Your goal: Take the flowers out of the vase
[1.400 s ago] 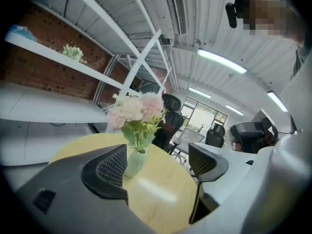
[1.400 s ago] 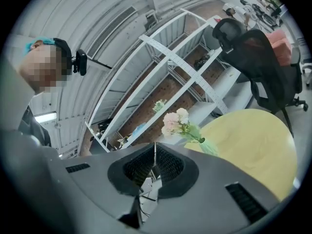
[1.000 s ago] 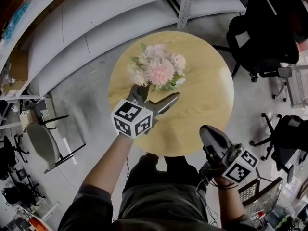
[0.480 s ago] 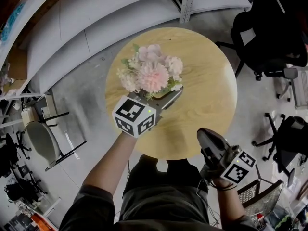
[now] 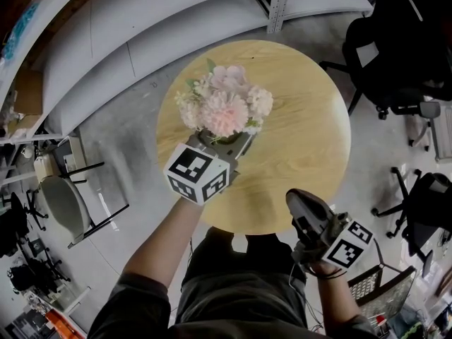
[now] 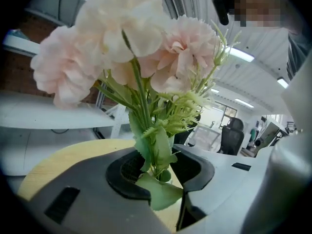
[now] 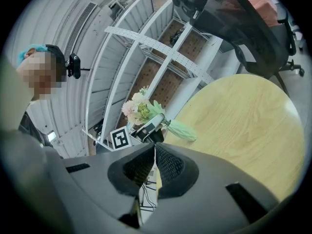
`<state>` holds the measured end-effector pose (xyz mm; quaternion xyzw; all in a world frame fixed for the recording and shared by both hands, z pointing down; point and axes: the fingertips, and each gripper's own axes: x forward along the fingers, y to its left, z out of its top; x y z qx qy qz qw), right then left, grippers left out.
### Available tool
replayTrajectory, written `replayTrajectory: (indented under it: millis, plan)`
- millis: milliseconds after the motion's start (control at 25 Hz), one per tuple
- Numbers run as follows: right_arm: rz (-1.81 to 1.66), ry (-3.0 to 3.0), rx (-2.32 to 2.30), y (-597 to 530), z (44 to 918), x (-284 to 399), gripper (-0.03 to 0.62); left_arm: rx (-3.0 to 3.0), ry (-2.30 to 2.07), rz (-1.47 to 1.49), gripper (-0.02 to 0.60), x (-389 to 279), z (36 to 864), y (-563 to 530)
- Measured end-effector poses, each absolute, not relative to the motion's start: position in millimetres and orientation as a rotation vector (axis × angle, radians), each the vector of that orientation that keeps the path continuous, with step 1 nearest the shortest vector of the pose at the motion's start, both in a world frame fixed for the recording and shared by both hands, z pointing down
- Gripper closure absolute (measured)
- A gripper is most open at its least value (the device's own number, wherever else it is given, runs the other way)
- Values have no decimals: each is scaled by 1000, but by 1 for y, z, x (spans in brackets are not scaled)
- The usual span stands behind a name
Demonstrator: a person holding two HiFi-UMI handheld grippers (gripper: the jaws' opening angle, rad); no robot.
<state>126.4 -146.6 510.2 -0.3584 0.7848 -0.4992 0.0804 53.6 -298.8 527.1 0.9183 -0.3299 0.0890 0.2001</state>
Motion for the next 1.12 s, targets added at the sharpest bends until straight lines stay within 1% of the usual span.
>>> replayTrajectory:
  millis: [200, 400, 1120]
  plan:
    - [-1495, 2337, -1062, -152, 509, 125, 577, 2561, -922, 242, 467, 51, 524, -302]
    - [-1480, 2326, -1048, -156, 502, 126, 577, 2571, -922, 233, 477, 51, 511, -303]
    - [-1381, 2355, -1035, -169, 461, 120, 577, 2639, -904, 178, 495, 46, 407, -311]
